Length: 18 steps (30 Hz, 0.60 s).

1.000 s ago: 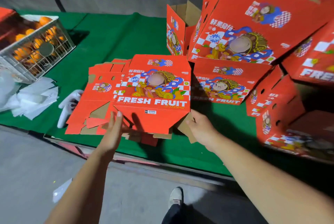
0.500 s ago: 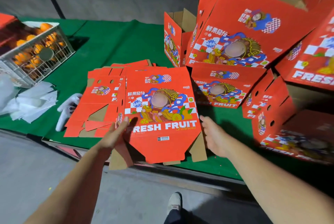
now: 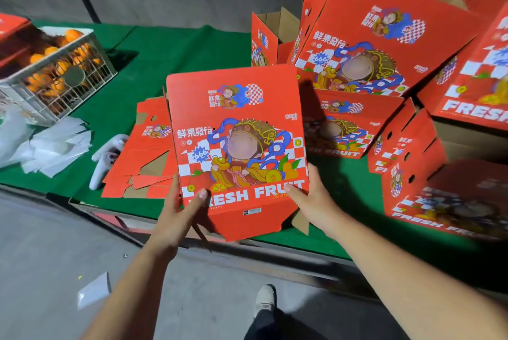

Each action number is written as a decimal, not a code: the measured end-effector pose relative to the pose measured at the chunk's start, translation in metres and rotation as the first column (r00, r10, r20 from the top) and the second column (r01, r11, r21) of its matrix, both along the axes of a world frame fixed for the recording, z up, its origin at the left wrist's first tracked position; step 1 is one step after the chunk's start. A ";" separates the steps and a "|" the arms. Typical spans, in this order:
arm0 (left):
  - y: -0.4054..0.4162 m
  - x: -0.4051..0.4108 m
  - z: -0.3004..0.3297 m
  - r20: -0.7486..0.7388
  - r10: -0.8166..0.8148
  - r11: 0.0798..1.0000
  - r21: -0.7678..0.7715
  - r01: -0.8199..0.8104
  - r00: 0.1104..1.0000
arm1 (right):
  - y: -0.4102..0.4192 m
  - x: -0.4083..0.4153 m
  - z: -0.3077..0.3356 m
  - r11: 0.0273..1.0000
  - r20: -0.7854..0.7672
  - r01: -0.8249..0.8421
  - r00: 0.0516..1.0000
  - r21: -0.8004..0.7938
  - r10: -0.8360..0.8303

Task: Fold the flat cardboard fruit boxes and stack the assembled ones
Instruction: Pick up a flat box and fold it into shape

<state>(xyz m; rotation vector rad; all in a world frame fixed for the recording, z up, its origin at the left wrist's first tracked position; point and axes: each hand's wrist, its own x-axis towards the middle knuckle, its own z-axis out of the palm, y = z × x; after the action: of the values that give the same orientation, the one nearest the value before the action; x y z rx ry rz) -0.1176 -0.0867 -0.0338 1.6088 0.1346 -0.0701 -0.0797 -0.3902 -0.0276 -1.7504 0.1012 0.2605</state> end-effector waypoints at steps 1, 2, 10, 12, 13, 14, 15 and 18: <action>-0.003 0.002 0.000 -0.006 0.009 1.000 -0.007 -0.009 1.000 | -0.004 0.000 0.005 1.000 0.013 0.019 1.000 -0.010 -0.019; -0.007 0.004 0.001 -0.015 0.026 0.999 -0.032 -0.026 1.000 | -0.009 0.000 0.011 0.999 0.021 0.029 0.999 -0.019 -0.029; -0.018 -0.007 0.002 -0.124 -0.059 0.970 -0.242 0.028 0.991 | -0.049 0.000 0.071 0.999 -0.217 -0.032 0.975 0.038 0.039; -0.020 -0.010 0.003 -0.159 -0.080 0.962 -0.273 0.034 0.984 | -0.057 0.001 0.085 0.998 -0.236 -0.043 0.970 0.055 0.055; -0.021 -0.011 0.005 -0.194 -0.075 0.956 -0.293 0.016 0.978 | -0.060 0.001 0.092 0.997 -0.232 -0.044 0.971 0.066 0.059; -0.022 -0.011 0.007 -0.229 -0.068 0.950 -0.311 -0.007 0.971 | -0.061 0.000 0.099 0.994 -0.225 -0.050 0.972 0.097 0.071; -0.025 -0.010 0.011 -0.247 -0.060 0.947 -0.321 -0.023 0.967 | -0.063 -0.001 0.103 0.992 -0.226 -0.038 0.972 0.117 0.064; -0.034 -0.008 0.025 -0.266 -0.003 0.935 -0.342 -0.092 0.964 | -0.066 -0.005 0.101 0.991 -0.283 -0.014 0.958 0.129 0.050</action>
<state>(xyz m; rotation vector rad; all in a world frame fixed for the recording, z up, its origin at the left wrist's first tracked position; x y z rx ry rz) -0.1256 -0.1209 -0.0087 1.2302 0.3462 -0.2594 -0.0850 -0.4560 0.0733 -1.5806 0.2602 0.5325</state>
